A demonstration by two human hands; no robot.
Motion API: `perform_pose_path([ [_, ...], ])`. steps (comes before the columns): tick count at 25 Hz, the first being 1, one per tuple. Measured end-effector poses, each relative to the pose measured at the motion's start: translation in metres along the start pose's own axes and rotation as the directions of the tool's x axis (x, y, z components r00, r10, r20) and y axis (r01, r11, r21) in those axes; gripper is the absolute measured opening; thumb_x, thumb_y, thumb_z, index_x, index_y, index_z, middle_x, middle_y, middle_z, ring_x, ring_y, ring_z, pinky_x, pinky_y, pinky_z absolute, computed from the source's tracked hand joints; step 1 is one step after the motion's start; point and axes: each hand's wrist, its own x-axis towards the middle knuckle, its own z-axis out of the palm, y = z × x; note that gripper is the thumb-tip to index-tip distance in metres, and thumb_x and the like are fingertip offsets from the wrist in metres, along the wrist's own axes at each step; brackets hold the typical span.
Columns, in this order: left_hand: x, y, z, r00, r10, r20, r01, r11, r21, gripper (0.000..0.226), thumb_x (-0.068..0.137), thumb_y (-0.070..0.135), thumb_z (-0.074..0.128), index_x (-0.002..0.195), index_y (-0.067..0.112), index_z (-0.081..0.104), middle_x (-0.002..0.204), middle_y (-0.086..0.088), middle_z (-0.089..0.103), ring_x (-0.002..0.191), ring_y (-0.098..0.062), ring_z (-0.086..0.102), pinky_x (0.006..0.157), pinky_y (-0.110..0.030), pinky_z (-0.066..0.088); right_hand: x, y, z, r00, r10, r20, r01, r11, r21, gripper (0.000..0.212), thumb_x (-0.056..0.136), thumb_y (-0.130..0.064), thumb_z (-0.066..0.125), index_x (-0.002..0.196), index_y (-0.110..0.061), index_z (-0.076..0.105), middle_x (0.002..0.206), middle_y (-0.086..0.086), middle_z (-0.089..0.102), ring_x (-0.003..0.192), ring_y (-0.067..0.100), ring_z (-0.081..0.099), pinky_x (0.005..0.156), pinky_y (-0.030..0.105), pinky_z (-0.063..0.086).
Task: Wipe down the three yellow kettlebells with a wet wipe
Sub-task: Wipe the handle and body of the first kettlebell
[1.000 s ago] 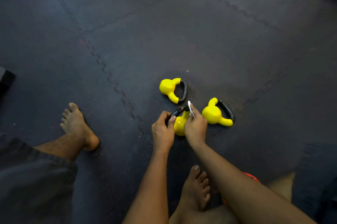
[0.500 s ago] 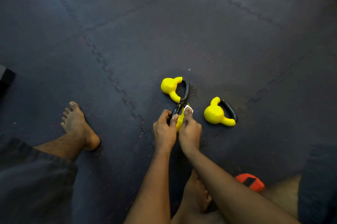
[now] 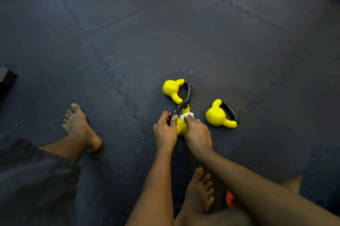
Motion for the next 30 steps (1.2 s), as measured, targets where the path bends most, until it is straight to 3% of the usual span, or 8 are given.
perform_pose_path([
  [3, 0.002, -0.008, -0.004, 0.999, -0.029, -0.022, 0.028, 0.999, -0.027, 0.016, 0.094, 0.028, 0.059, 0.086, 0.015, 0.061, 0.075, -0.005, 0.069, 0.076, -0.025, 0.066, 0.071, -0.043, 0.054, 0.017, 0.013, -0.003, 0.958, 0.286, -0.039, -0.246, 0.881, 0.405, 0.037, 0.086, -0.003, 0.049, 0.113, -0.016, 0.071, 0.105, 0.015, 0.072, 0.095, 0.033, 0.064, 0.077, 0.035, 0.049],
  [6, 0.001, -0.021, -0.013, 0.998, -0.066, -0.023, 0.064, 0.996, -0.059, 0.011, 0.096, 0.025, 0.057, 0.086, 0.023, 0.059, 0.073, 0.000, 0.070, 0.074, -0.017, 0.068, 0.069, -0.035, 0.054, 0.037, 0.028, -0.006, 0.855, 0.514, -0.070, -0.352, 0.674, 0.650, 0.029, 0.092, -0.003, 0.047, 0.104, -0.010, 0.072, 0.102, 0.016, 0.072, 0.092, 0.032, 0.063, 0.076, 0.034, 0.048],
  [8, -0.001, -0.035, -0.021, 0.996, -0.088, -0.015, 0.086, 0.993, -0.079, 0.007, 0.097, 0.022, 0.055, 0.093, 0.022, 0.061, 0.074, 0.002, 0.070, 0.072, -0.011, 0.067, 0.069, -0.028, 0.051, 0.048, 0.027, -0.007, 0.878, 0.477, -0.045, -0.314, 0.644, 0.698, 0.028, 0.093, -0.004, 0.047, 0.101, -0.013, 0.072, 0.099, 0.011, 0.072, 0.089, 0.026, 0.063, 0.073, 0.028, 0.048],
  [11, -0.004, -0.050, -0.029, 0.996, -0.085, 0.006, 0.086, 0.994, -0.067, 0.010, 0.099, 0.019, 0.054, 0.104, 0.018, 0.062, 0.079, 0.004, 0.072, 0.076, -0.011, 0.068, 0.073, -0.024, 0.050, 0.064, 0.011, -0.005, 0.964, 0.140, 0.227, -0.266, 0.577, 0.772, 0.027, 0.092, 0.001, 0.049, 0.101, -0.010, 0.072, 0.087, 0.009, 0.066, 0.076, 0.016, 0.057, 0.066, 0.027, 0.045],
  [14, -0.007, -0.055, -0.031, 0.997, -0.065, 0.030, 0.067, 0.996, -0.059, 0.013, 0.099, 0.018, 0.053, 0.107, 0.021, 0.062, 0.084, 0.005, 0.073, 0.082, -0.007, 0.068, 0.076, -0.024, 0.051, 0.069, 0.003, -0.003, 0.903, -0.096, 0.419, -0.273, 0.624, 0.732, 0.028, 0.096, -0.001, 0.045, 0.112, -0.005, 0.068, 0.089, 0.006, 0.066, 0.074, 0.009, 0.055, 0.070, 0.028, 0.041],
  [19, -0.003, -0.056, -0.029, 0.998, -0.022, 0.064, 0.027, 0.997, -0.078, 0.021, 0.098, 0.018, 0.053, 0.099, 0.039, 0.059, 0.086, 0.004, 0.071, 0.082, 0.001, 0.065, 0.074, -0.018, 0.049, 0.069, 0.004, -0.019, 0.808, -0.020, 0.589, -0.512, 0.472, 0.718, 0.031, 0.098, -0.025, 0.044, 0.103, -0.005, 0.068, 0.081, 0.008, 0.061, 0.064, 0.010, 0.055, 0.060, 0.022, 0.043],
  [24, -0.001, -0.056, -0.027, 0.996, 0.005, 0.089, 0.001, 0.998, -0.060, 0.016, 0.097, 0.024, 0.053, 0.108, 0.033, 0.060, 0.095, -0.002, 0.071, 0.094, -0.022, 0.066, 0.082, -0.037, 0.051, 0.077, -0.007, -0.025, 0.844, -0.121, 0.523, -0.368, 0.579, 0.728, 0.044, 0.104, -0.027, 0.035, 0.084, -0.007, 0.068, 0.077, 0.006, 0.065, 0.067, 0.006, 0.056, 0.063, 0.015, 0.044],
  [30, 0.004, -0.035, -0.020, 0.999, 0.033, 0.036, -0.035, 0.998, 0.045, 0.016, 0.097, 0.020, 0.055, 0.110, 0.021, 0.064, 0.088, 0.003, 0.065, 0.081, -0.014, 0.058, 0.062, -0.013, 0.039, 0.053, 0.005, 0.000, 0.968, 0.076, 0.239, -0.242, 0.533, 0.811, 0.023, 0.099, -0.012, 0.049, 0.086, -0.013, 0.068, 0.086, 0.003, 0.069, 0.084, 0.012, 0.058, 0.083, 0.032, 0.043],
])
